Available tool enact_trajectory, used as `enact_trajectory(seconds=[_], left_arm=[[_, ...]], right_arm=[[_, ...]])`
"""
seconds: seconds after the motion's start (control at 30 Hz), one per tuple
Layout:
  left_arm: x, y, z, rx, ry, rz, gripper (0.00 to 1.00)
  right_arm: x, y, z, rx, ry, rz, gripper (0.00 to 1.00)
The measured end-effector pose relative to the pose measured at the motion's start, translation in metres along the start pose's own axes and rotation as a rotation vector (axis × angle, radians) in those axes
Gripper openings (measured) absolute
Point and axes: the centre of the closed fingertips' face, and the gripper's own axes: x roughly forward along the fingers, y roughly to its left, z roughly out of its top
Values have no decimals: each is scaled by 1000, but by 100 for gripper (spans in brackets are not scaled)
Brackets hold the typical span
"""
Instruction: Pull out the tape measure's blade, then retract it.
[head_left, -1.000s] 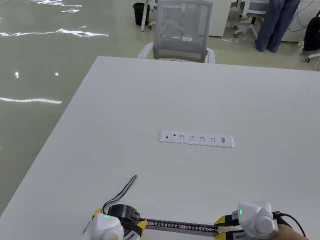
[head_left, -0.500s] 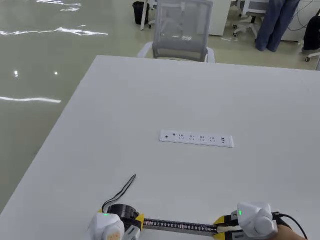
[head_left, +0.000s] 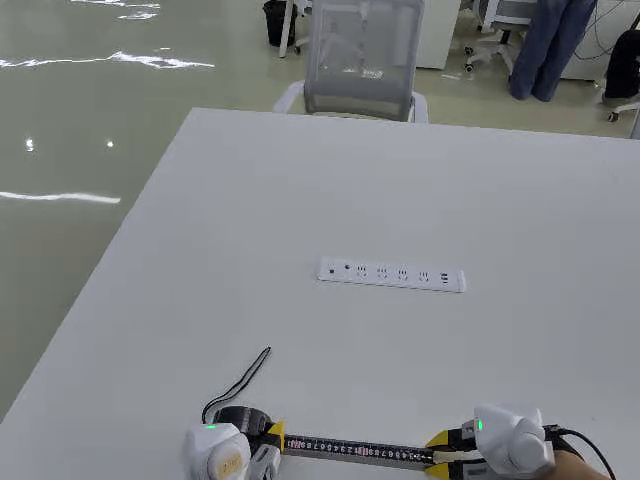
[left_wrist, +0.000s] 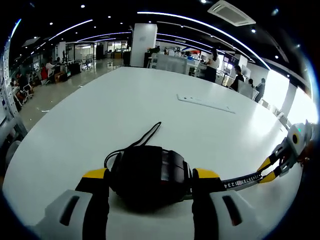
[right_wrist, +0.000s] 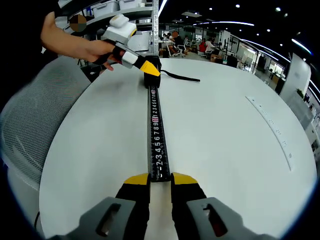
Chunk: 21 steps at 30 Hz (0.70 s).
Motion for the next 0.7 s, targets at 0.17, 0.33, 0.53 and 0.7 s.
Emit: enact_trajectory(seconds=[0.17,0.33,0.53,0.7], left_arm=[[1,1,0,0,-1,0,65],[0,0,0,-5,1,7,64],[1,0,-1,15,25,7,62],[1,1,-2,20,26,8,62]], right_arm=[[0,0,0,-1,1,0,14],[-1,1,1,-1,2,-3,15],[0,2,1,-2,7,1,15],[0,3,2,-13,10,0,14]])
